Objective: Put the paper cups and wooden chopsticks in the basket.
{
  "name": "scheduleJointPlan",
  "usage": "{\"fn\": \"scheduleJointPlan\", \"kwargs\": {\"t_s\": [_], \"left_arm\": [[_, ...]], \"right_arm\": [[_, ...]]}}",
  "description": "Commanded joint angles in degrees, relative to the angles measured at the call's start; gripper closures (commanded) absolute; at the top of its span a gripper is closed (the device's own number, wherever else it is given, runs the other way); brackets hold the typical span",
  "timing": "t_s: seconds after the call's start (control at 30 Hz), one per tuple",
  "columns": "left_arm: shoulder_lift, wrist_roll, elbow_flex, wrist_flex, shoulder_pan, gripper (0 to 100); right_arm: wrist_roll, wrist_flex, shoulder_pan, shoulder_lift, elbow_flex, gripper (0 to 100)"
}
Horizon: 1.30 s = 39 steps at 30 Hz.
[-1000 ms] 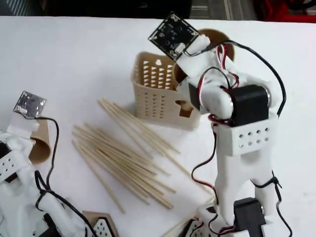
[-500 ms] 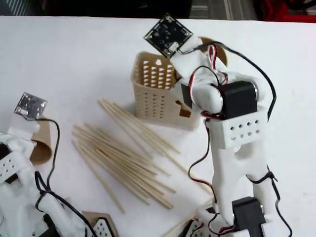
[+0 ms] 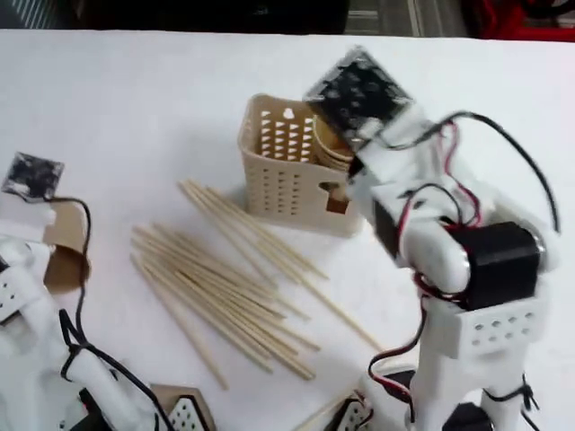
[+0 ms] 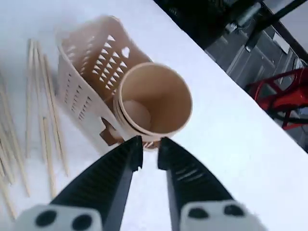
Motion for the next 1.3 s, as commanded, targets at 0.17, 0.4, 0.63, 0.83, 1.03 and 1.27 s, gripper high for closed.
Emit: {"fn": "scheduleJointPlan", "kwargs": {"t_s": [0.17,0.4,0.63,0.83,1.03,1.27], "left_arm": [[-0.04,8.79,-21.98,18.02,10.15,98],[0.13,15.91,-38.24,29.98,22.29,98],[0.4,22.15,-55.21,35.6,32.57,98],[0.57,27.16,-62.77,35.08,41.27,98],[0.57,27.87,-63.91,32.44,52.0,98],[0.57,27.87,-63.47,27.34,61.76,98]], "right_arm": [[-0.88,0.04,7.43,-8.57,18.64,96.5],[-6.15,-9.19,11.65,-19.56,36.66,96.5],[-6.42,-21.85,14.9,-25.54,58.37,96.5],[-10.64,-30.46,16.4,-25.89,68.92,96.5],[-15.21,-38.11,16.57,-26.24,75.69,96.4],[-19.52,-43.91,16.48,-26.24,81.23,96.1]]}}
